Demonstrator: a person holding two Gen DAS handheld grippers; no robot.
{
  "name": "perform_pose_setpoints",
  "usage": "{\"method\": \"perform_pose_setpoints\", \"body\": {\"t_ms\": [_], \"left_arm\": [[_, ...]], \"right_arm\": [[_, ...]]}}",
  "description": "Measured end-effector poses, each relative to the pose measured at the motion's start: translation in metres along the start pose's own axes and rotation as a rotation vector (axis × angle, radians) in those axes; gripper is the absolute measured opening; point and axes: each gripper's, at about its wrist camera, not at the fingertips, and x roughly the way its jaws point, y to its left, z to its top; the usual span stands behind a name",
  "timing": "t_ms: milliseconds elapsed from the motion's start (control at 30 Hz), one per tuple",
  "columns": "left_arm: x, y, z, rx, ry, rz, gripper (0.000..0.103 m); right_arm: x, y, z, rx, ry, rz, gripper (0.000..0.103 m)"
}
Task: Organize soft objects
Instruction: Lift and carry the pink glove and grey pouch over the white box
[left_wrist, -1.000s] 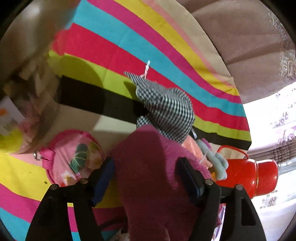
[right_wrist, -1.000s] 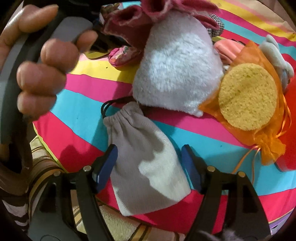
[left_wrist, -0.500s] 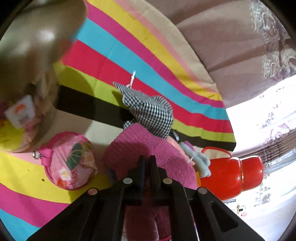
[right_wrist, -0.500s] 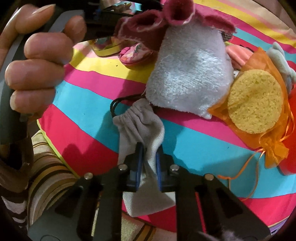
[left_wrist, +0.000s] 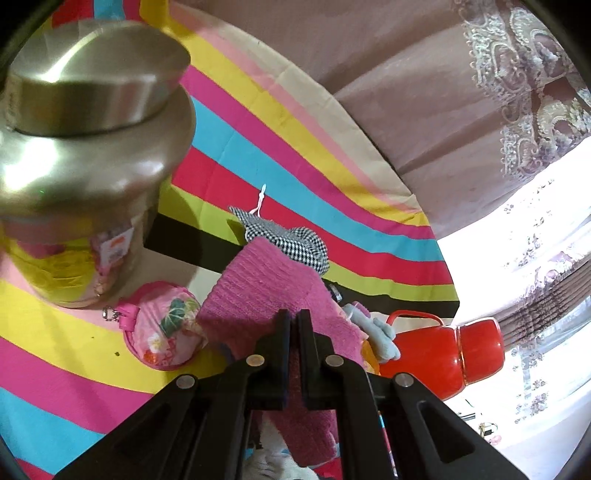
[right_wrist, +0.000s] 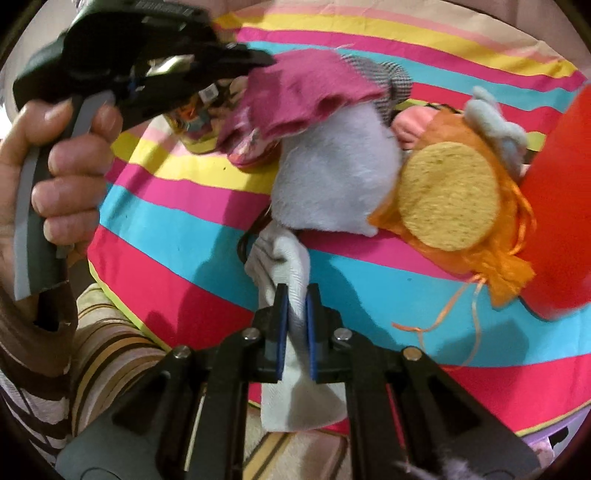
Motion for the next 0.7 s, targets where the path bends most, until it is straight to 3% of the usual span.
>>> {"method": "perform_pose_setpoints", "body": {"t_ms": [700], "left_arm": [[-0.068,-0.037,-0.04,0.061,-0.102,-0.028,0.004]], "right_arm": [[-0.093,-0.046,-0.037,0.141,-0.119,0.008,0.011]]}}
